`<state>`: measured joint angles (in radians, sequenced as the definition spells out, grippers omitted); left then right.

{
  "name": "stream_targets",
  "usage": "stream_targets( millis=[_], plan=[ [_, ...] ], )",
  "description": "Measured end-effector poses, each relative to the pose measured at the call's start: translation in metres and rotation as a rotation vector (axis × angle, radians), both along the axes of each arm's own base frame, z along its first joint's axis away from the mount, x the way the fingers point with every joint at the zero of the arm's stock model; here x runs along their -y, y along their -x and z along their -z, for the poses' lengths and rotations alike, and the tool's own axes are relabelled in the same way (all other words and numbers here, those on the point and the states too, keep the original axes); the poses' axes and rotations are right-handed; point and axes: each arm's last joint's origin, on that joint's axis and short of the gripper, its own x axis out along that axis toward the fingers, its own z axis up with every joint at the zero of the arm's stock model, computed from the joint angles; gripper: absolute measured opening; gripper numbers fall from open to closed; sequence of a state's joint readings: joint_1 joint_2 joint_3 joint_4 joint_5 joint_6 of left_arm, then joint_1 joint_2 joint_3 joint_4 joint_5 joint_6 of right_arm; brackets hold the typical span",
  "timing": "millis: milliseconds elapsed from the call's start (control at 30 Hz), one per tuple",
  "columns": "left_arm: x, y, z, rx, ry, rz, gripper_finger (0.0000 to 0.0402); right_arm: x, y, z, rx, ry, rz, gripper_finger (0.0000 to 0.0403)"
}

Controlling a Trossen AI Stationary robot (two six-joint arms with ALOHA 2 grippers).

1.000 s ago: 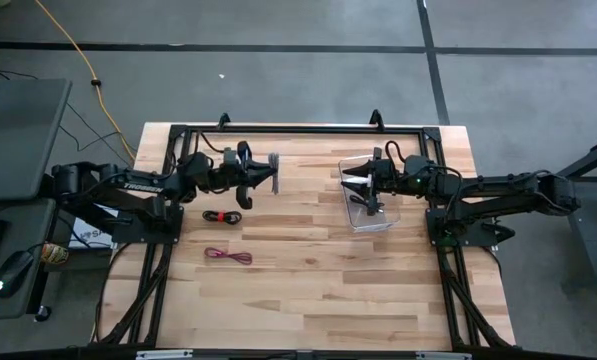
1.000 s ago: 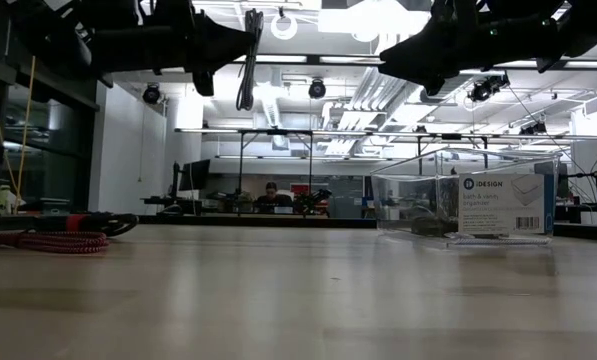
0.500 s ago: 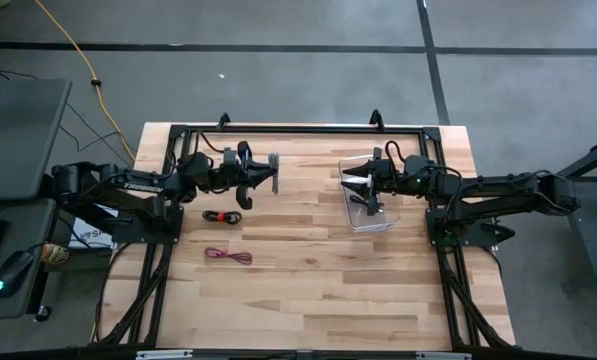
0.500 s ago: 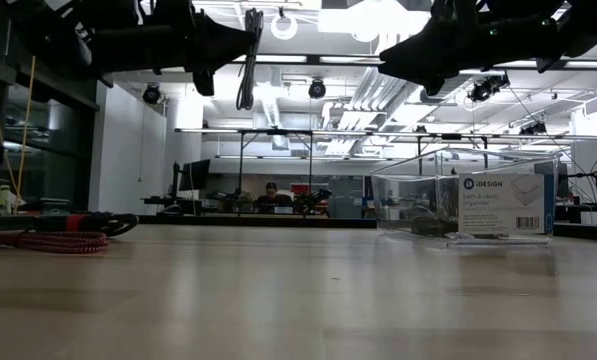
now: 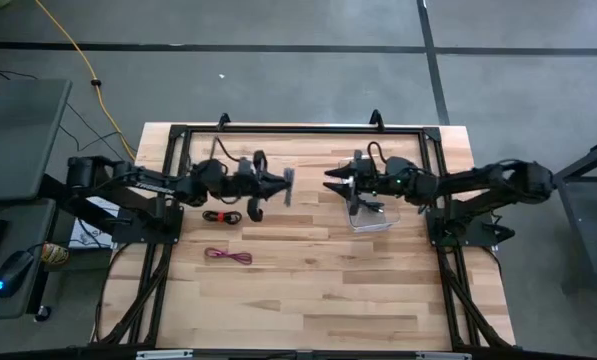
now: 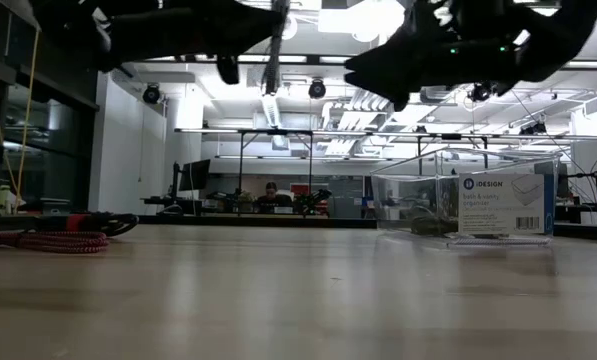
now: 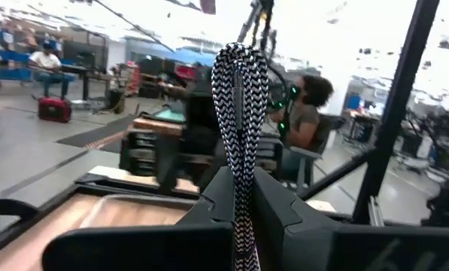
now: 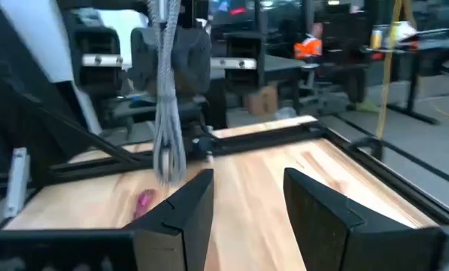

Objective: Pick and place USB-C Cables
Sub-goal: Put the white cable charger into the transparent bin

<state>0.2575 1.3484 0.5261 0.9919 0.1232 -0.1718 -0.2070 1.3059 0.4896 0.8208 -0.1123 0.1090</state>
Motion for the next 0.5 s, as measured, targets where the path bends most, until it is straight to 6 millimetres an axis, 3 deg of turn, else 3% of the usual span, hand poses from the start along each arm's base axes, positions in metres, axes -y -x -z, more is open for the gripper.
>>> stream_targets(
  millis=[267, 500],
  plan=[
    [0.012, -0.038, 0.000, -0.024, -0.056, 0.025, 0.0000, -0.003, -0.040, -0.001, -0.017, -0.045, -0.231, 0.0154],
    [0.012, -0.043, 0.000, -0.025, -0.060, 0.029, 0.0000, -0.017, -0.048, -0.007, -0.004, 0.004, -0.348, 0.0154]
  ],
)
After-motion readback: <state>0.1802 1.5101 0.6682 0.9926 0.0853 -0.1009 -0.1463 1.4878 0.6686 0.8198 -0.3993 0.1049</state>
